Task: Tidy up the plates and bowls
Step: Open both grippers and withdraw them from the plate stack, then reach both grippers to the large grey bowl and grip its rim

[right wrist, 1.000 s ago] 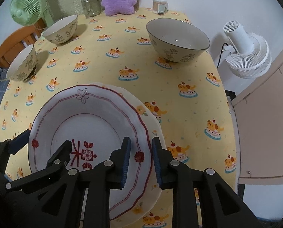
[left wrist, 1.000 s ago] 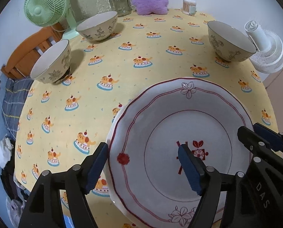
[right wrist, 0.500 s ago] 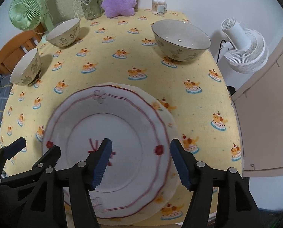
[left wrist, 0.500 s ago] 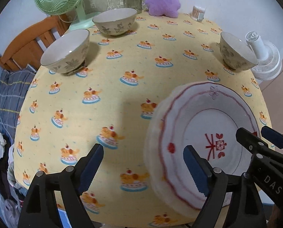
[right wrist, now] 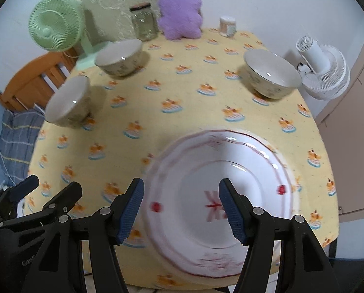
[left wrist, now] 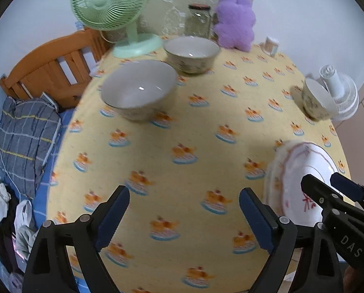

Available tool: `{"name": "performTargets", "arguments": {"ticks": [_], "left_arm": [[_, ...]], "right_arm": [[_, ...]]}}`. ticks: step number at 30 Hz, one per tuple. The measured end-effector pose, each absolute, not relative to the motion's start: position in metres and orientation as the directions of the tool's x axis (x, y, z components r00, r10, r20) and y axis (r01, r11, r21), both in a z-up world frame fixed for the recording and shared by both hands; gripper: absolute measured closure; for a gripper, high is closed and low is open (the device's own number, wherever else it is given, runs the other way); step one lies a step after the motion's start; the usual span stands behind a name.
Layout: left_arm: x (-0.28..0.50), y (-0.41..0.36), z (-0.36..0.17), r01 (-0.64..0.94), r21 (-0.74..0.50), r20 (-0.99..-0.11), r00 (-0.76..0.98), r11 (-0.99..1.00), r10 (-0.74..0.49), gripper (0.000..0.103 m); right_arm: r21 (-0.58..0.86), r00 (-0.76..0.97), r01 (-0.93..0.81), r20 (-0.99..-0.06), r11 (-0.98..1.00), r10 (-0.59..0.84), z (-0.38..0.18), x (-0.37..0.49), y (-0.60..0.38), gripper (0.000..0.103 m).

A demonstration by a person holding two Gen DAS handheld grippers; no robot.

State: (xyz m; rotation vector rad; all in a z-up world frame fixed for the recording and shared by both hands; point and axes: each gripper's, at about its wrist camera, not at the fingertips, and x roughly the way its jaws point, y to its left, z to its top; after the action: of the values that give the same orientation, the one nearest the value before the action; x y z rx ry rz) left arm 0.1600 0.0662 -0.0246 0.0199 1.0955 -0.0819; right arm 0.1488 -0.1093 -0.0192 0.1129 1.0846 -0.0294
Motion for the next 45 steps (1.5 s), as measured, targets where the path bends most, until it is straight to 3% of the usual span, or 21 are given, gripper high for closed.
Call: {"name": "performTargets", "arguments": {"ticks": [11,26,33,37,45], "left_arm": [[0.198,0.127,-0.010,0.082,0.001,-0.857,0.514,0.997,-0.042,0.011],[0.282,0.149,-0.009,0.026,0.047,-0.828,0.560,0.999,0.025,0.013],[0.315,0.155,-0.024,-0.006,0.031,-0.838,0.545,1.000,0.029,0.027],[0.326,0.155,-0.035,-0.005,0.029,-0.851,0.525,1.000,0.027,0.034],[0.337,0.154,-0.054,0.006,0.023,-0.876,0.481,1.000,0.017,0.062]], "right_arm": [[0.102,0.539,0.050,-0.841,0.993,0.059,0.000,0.179,-0.039,0.036],[0.147,0.577,0.042,-0.811,0.988,0.096,0.011,0.276,-0.006,0.036],[0.164,0.556,0.027,-0.822,0.986,0.121,-0.006,0.321,0.011,0.037],[0.160,0.527,0.013,-0.840,0.987,0.129,-0.019,0.336,0.023,0.050],[0.164,0.483,-0.009,-0.863,0.986,0.147,-0.040,0.352,0.038,0.067]]}}
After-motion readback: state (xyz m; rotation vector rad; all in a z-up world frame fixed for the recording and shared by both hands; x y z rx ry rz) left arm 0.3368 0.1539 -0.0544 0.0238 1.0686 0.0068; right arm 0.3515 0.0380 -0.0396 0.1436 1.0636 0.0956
